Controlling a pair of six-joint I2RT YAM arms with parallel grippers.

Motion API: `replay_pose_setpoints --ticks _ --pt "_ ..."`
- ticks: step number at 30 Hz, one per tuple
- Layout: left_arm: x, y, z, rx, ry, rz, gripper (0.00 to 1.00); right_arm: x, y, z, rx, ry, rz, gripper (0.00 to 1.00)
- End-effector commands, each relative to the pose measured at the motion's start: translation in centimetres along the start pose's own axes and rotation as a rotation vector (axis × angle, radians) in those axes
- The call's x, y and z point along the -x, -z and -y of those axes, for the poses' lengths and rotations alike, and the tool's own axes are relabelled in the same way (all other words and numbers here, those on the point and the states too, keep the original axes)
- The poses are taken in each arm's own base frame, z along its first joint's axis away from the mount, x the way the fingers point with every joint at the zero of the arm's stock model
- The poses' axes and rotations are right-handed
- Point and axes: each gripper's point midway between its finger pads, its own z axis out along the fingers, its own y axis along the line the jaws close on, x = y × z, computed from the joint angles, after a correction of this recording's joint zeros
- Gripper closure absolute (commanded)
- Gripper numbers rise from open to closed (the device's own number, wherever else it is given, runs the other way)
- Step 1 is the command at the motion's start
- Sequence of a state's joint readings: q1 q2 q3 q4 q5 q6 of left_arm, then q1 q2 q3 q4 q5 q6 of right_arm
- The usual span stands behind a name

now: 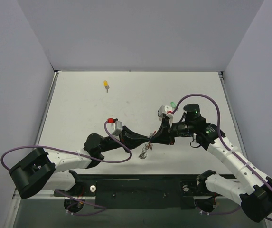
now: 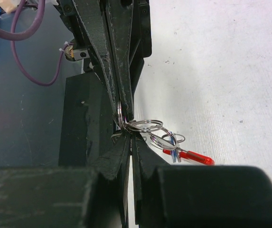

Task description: Put the keys on the keyring

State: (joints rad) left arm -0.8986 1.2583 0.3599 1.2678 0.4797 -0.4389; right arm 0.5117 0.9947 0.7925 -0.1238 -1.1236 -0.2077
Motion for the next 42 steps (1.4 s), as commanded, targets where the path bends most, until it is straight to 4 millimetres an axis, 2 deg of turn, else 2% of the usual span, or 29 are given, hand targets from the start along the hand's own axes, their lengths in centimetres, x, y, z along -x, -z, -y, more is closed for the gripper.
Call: replay_pose_setpoints --ticks 1,5,10,20,25,26,27,28,29,30,31,33,36,37,38,39,40,41,42 --pt "10.3 -0.3 4.3 -0.158 -0.212 0.366 1.0 0.6 -0.3 -0.5 0.032 0.01 0.02 1.0" --pt "10.0 -0.2 4.3 -0.162 -0.213 0.358 1.0 1.3 0.1 0.1 0.0 -0.004 0.031 1.0" --pt "8.6 0.1 3.6 -0.144 -0.203 0.31 1.0 3.0 0.9 0.3 -0.022 -0.012 0.054 1.0" --pt "6.1 -0.2 3.6 -0.18 -0.202 0.183 1.0 3.7 1.4 0.9 -0.079 -0.064 0.056 1.0" --pt "4.3 -0.3 2.5 -0.146 -0.209 0.083 1.0 4.5 1.4 0.5 -0.07 -0.094 0.074 1.0" --pt "4.6 -0.3 2.3 -0.134 -0.24 0.087 1.0 4.6 1.4 0.4 -0.068 -0.098 0.076 1.0" --pt "3.8 -0.2 1.5 -0.104 -0.236 0.049 1.0 4.7 1.5 0.3 -0.069 -0.107 0.076 0.99" --pt "4.1 -0.2 0.9 -0.073 -0.273 0.048 1.0 4.8 1.6 0.2 -0.068 -0.105 0.078 0.93" --pt "3.3 -0.1 0.0 -0.038 -0.265 0.003 1.0 5.0 1.8 0.1 -0.072 -0.109 0.076 0.84" --pt "3.8 -0.1 -0.7 0.0 -0.298 0.005 1.0 5.2 1.9 0.0 -0.078 -0.107 0.077 0.8" --pt "3.3 0.1 -1.6 0.035 -0.291 -0.035 1.0 5.6 2.2 0.2 -0.094 -0.104 0.082 0.72" --pt "3.8 0.1 -3.2 0.099 -0.277 -0.054 1.0 6.3 3.0 0.7 -0.139 -0.094 0.09 0.61" --pt "4.9 0.3 -5.3 0.172 -0.186 -0.058 1.0 7.4 4.9 2.1 -0.255 -0.059 0.091 0.53" --pt "5.2 0.6 -6.2 0.206 -0.16 -0.057 1.0 6.5 5.6 2.5 -0.293 -0.096 0.06 0.49" --pt "5.5 0.5 -7.1 0.24 -0.097 -0.071 1.0 6.7 6.7 3.6 -0.379 -0.062 0.043 0.47" --pt "5.8 0.7 -7.9 0.26 -0.062 -0.078 1.0 5.5 7.5 3.8 -0.424 -0.103 -0.004 0.43" --pt "6.2 0.1 -8.6 0.276 -0.027 -0.105 1.0 5.4 9.0 4.9 -0.535 -0.071 -0.038 0.41" --pt "6.6 -0.2 -9.0 0.276 0.012 -0.119 1.0 4.1 9.9 4.9 -0.58 -0.106 -0.09 0.38" --pt "6.6 -1.0 -9.8 0.298 0.061 -0.159 1.0 3.7 11.6 5.7 -0.679 -0.081 -0.14 0.37"
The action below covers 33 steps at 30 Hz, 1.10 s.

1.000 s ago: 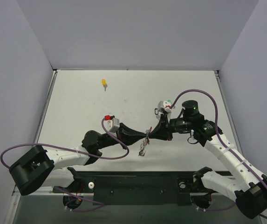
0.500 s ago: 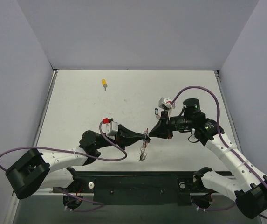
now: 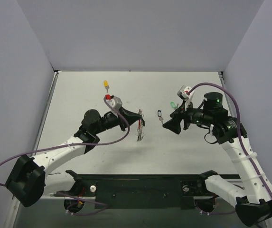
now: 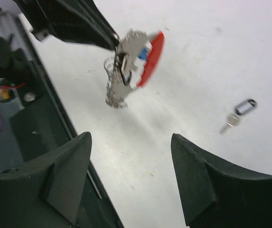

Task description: Put the keys on the keyring

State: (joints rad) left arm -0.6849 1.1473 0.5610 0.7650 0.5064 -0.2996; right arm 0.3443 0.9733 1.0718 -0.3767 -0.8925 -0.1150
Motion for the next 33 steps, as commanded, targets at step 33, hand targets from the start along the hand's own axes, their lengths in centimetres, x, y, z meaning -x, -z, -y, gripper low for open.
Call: replay_pose_setpoints --ticks 33 --pt "-16.2 -34.9 -4.7 0.265 0.686 -0.158 1.0 -4.1 17.4 10.1 -0.894 -0.407 0.029 0.31"
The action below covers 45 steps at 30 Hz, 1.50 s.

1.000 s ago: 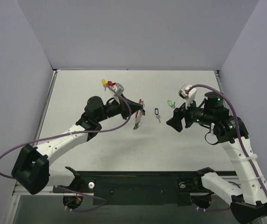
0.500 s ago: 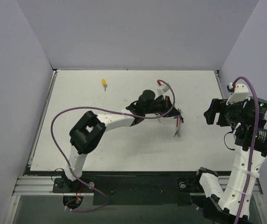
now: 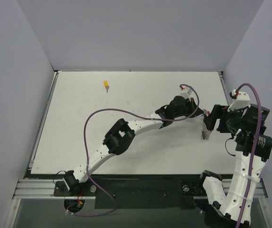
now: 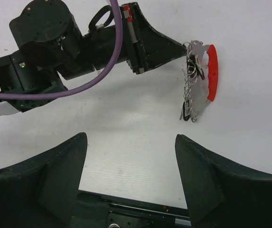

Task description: Put the keys on the keyring

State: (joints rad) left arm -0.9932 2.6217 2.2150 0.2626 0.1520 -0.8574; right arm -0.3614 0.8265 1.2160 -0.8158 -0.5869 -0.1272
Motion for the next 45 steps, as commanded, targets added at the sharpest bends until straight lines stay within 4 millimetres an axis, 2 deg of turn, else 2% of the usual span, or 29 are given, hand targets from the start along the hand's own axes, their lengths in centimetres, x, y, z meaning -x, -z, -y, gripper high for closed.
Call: replay_pose_setpoints --ticks 1,2,5,6,8,10,12,13,14,15,16,17,18,19,20,21,22,23,24,25,26,27,28,29,32,33,39,41,45 --pt "2.9 -1.2 0.2 0.029 0.041 0.094 0.96 -0.1 -0.5 0.2 0.006 -0.02 0.007 0.3" --pt "3.3 -1.1 -0.1 0.037 0.043 0.105 0.93 -0.2 -0.6 0.2 0.005 -0.024 0.005 0.3" --pt "4.3 -0.2 -0.8 0.057 0.02 0.107 0.67 -0.6 -1.0 0.4 0.004 -0.034 -0.01 0.3" --pt "4.8 0.2 -0.7 0.057 0.016 0.109 0.61 -0.6 -1.0 0.5 0.003 -0.04 -0.015 0.3" --pt "6.2 1.9 -1.3 0.079 -0.003 0.131 0.5 -0.9 -1.2 0.7 0.001 -0.048 -0.024 0.31" --pt "8.4 4.9 -2.1 0.118 -0.044 0.197 0.42 -1.1 -1.2 0.7 0.002 -0.042 -0.028 0.31" --pt "11.2 8.9 -1.9 0.158 -0.135 0.272 0.37 -1.3 -1.2 0.7 0.0 -0.031 -0.03 0.31" --pt "13.0 11.2 -1.1 0.17 -0.184 0.298 0.35 -1.4 -1.2 0.6 0.009 -0.019 -0.03 0.31" --pt "14.0 12.7 -0.8 0.195 -0.268 0.31 0.32 -1.5 -1.2 0.3 0.029 -0.007 -0.027 0.31" --pt "15.1 15.3 0.1 0.209 -0.31 0.324 0.3 -1.8 -1.3 0.2 0.041 -0.007 -0.033 0.31" --pt "15.2 17.1 -0.4 0.244 -0.387 0.313 0.25 -2.1 -1.5 -0.1 0.062 0.002 -0.039 0.31" --pt "17.8 20.2 2.1 0.226 -0.415 0.361 0.22 -2.4 -1.6 -0.2 0.073 0.007 -0.043 0.3" --pt "18.5 23.0 3.5 0.214 -0.451 0.372 0.21 -2.6 -1.8 -0.2 0.081 0.016 -0.047 0.3" --pt "19.6 24.9 2.9 0.216 -0.457 0.358 0.2 -2.5 -1.9 -0.1 0.08 0.022 -0.036 0.3" --pt "21.0 28.1 3.2 0.184 -0.442 0.367 0.2 -2.8 -2.1 -0.1 0.081 0.013 -0.037 0.3" --pt "20.3 29.3 3.7 0.116 -0.426 0.303 0.2 -2.5 -2.4 0.1 0.077 0.013 -0.022 0.3" --pt "22.4 32.6 3.5 0.107 -0.381 0.333 0.19 -2.6 -2.6 0.0 0.078 -0.006 -0.019 0.29" --pt "21.6 34.0 3.3 0.082 -0.343 0.264 0.19 -2.1 -2.8 0.2 0.073 -0.007 0.001 0.27" --pt "23.5 37.4 3.0 0.11 -0.324 0.31 0.18 -2.0 -2.8 0.0 0.081 -0.029 0.013 0.26" --pt "22.8 38.7 2.0 0.15 -0.3 0.28 0.18 -1.4 -2.9 0.2 0.072 -0.032 0.041 0.22" --pt "22.7 41.3 2.2 0.199 -0.351 0.312 0.18 -1.1 -2.9 0.3 0.06 -0.082 0.057 0.22" --pt "22.9 42.7 1.7 0.268 -0.379 0.368 0.16 -0.5 -2.9 0.6 0.045 -0.097 0.08 0.21" --pt "22.0 44.2 1.9 0.276 -0.443 0.402 0.15 -0.4 -2.8 1.1 0.007 -0.151 0.09 0.21" --pt "21.9 45.2 2.0 0.29 -0.466 0.437 0.15 0.0 -2.7 1.5 -0.025 -0.176 0.114 0.21" --pt "19.7 47.7 0.2 0.378 -0.536 0.458 0.14 0.5 -2.1 3.7 -0.186 -0.326 0.163 0.2" --pt "19.6 48.3 -0.6 0.419 -0.553 0.469 0.14 0.5 -2.0 4.0 -0.206 -0.35 0.164 0.18" --pt "17.2 49.6 -4.1 0.543 -0.589 0.418 0.14 1.5 -1.2 4.7 -0.261 -0.382 0.212 0.13" --pt "16.6 50.0 -4.5 0.557 -0.586 0.413 0.14 1.8 -1.1 4.7 -0.265 -0.369 0.232 0.12" --pt "16.8 50.1 -3.7 0.53 -0.596 0.438 0.14 1.4 -1.3 5.0 -0.263 -0.376 0.24 0.1"
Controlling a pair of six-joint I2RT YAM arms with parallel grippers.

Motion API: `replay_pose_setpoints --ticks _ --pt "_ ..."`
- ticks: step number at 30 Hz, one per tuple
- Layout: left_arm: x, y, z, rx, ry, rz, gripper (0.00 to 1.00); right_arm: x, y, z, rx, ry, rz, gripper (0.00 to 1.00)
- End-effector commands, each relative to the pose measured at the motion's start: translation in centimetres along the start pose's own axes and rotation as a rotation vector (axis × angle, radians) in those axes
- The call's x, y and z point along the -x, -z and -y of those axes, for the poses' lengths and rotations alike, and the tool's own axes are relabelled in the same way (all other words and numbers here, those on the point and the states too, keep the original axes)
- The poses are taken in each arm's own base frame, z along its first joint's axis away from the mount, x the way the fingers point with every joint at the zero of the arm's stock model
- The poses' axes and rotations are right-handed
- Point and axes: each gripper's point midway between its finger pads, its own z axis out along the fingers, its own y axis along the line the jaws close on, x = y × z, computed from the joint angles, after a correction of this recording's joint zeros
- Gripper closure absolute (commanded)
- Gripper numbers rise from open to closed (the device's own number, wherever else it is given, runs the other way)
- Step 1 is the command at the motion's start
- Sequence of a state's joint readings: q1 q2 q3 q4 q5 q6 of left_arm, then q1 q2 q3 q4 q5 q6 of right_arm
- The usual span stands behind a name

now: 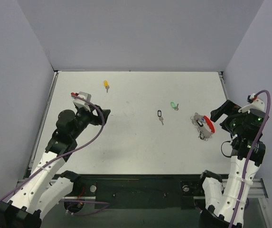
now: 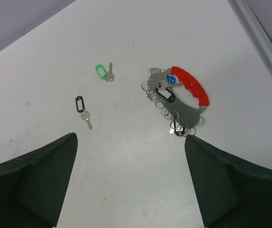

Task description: Put the keys on the keyring

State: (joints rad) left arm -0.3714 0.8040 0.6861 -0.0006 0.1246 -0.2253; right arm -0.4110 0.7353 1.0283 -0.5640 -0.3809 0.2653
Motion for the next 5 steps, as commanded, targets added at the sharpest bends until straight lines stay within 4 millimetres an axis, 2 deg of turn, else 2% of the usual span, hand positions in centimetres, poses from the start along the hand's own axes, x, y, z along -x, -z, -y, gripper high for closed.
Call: replay_pose_setpoints --ticks 1,5 --pt "2.35 0.57 0.2 -0.002 -0.04 0.079 0.14 1.28 -0.08 0.36 -0.011 -0.023 0.071 0.1" --pt "2.2 0.41 0.23 -0.004 -0.033 0.073 0.14 0.51 -0.68 0.43 0.005 -0.024 0.053 0.09"
